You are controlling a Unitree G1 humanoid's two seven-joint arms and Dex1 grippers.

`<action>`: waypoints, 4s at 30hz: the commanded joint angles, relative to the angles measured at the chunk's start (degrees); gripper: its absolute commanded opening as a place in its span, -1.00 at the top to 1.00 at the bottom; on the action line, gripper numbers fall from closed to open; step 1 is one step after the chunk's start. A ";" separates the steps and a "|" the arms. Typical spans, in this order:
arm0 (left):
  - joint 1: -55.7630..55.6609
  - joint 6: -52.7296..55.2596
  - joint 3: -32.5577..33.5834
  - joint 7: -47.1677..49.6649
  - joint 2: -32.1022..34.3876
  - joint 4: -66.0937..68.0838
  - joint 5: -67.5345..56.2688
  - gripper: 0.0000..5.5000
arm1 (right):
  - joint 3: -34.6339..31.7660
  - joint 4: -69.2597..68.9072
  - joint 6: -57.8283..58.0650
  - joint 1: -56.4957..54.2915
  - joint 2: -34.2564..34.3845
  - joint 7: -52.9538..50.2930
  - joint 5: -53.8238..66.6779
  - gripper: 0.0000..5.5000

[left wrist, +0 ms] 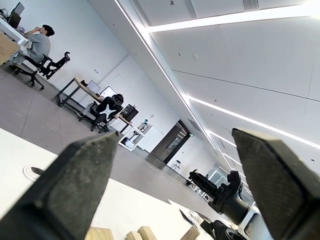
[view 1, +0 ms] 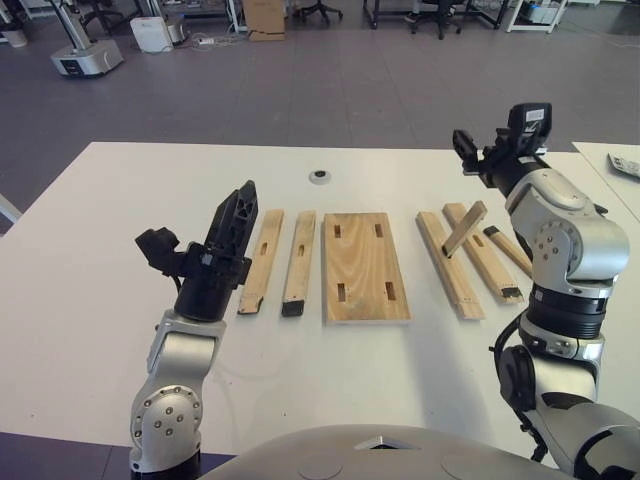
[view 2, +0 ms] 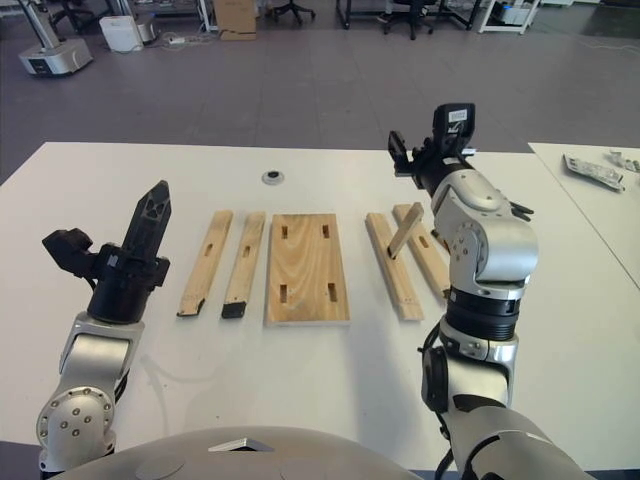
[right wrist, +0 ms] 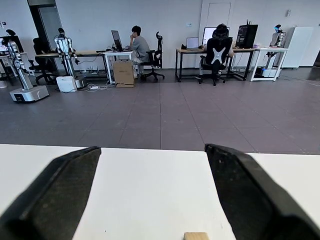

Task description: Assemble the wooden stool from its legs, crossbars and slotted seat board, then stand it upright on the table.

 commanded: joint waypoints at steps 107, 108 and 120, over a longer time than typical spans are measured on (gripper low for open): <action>-43.91 43.26 10.01 -15.66 34.11 34.82 -28.93 -0.96 | 3.63 -2.95 19.21 3.93 -9.42 41.10 51.57 0.25; -44.12 43.26 10.04 -15.55 33.85 34.70 -29.14 -0.96 | 4.00 -3.02 19.10 4.08 -9.40 40.97 51.68 0.25; -42.91 39.78 10.08 -14.70 29.09 31.45 -25.15 -0.70 | 7.86 -3.95 16.78 4.95 -7.40 37.51 52.77 0.25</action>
